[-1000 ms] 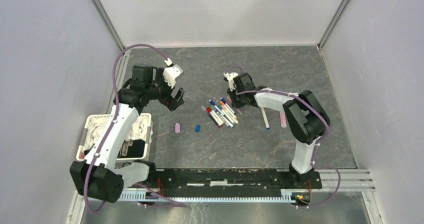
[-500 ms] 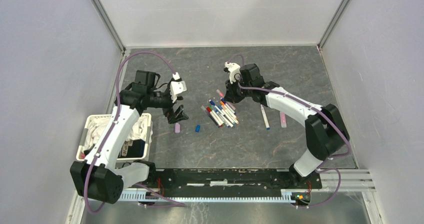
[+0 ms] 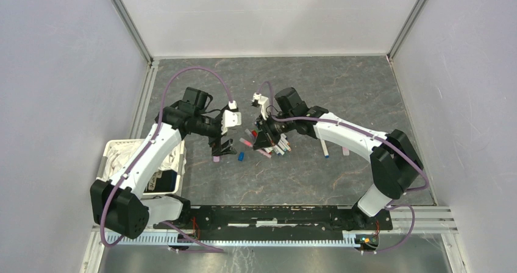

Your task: Open the pen caps

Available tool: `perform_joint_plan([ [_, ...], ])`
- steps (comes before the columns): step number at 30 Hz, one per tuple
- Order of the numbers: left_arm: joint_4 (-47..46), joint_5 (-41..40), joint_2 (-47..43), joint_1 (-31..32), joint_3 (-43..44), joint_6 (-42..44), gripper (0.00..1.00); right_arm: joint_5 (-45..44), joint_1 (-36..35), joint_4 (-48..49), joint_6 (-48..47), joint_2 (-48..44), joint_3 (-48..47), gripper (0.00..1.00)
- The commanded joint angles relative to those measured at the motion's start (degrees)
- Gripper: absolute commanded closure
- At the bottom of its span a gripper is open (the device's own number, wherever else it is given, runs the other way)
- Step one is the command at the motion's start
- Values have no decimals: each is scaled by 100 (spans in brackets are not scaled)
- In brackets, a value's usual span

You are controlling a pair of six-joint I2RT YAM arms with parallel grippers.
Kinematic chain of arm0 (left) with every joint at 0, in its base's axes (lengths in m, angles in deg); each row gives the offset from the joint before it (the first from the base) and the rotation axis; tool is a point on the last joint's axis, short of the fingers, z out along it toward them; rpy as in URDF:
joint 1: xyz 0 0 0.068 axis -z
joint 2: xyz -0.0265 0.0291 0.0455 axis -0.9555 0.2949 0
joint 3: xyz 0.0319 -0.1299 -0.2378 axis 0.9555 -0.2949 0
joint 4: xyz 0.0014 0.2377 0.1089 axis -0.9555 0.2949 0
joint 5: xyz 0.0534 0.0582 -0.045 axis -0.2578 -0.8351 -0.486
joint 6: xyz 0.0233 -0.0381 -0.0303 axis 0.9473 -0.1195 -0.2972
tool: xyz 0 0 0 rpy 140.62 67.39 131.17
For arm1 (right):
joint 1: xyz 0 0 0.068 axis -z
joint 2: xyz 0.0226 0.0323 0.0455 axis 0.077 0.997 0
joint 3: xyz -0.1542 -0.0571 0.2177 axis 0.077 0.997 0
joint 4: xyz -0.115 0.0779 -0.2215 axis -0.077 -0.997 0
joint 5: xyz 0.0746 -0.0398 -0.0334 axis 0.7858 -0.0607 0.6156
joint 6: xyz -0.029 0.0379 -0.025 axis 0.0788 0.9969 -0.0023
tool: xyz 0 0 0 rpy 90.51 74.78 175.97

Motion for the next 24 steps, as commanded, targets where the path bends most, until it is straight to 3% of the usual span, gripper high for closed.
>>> perform_joint_plan([
  [1,22,-266,48,213,-6,435,12,637,-36,231,208,147,-321,100],
  [5,131,-329,67,359,-17,515,24,974,-40,476,397,240,-341,100],
  [9,261,-335,83,446,-33,590,47,1134,-36,468,411,362,-424,100],
  [14,414,-325,102,586,-35,679,65,1210,-37,467,480,468,-535,100],
  [15,445,-356,101,612,-35,698,70,1210,-37,468,482,472,-544,100],
  [17,464,-438,102,637,-34,708,95,1202,-31,427,464,471,-562,100],
  [24,717,-942,73,639,96,979,98,1014,-29,-259,-157,384,-368,100],
])
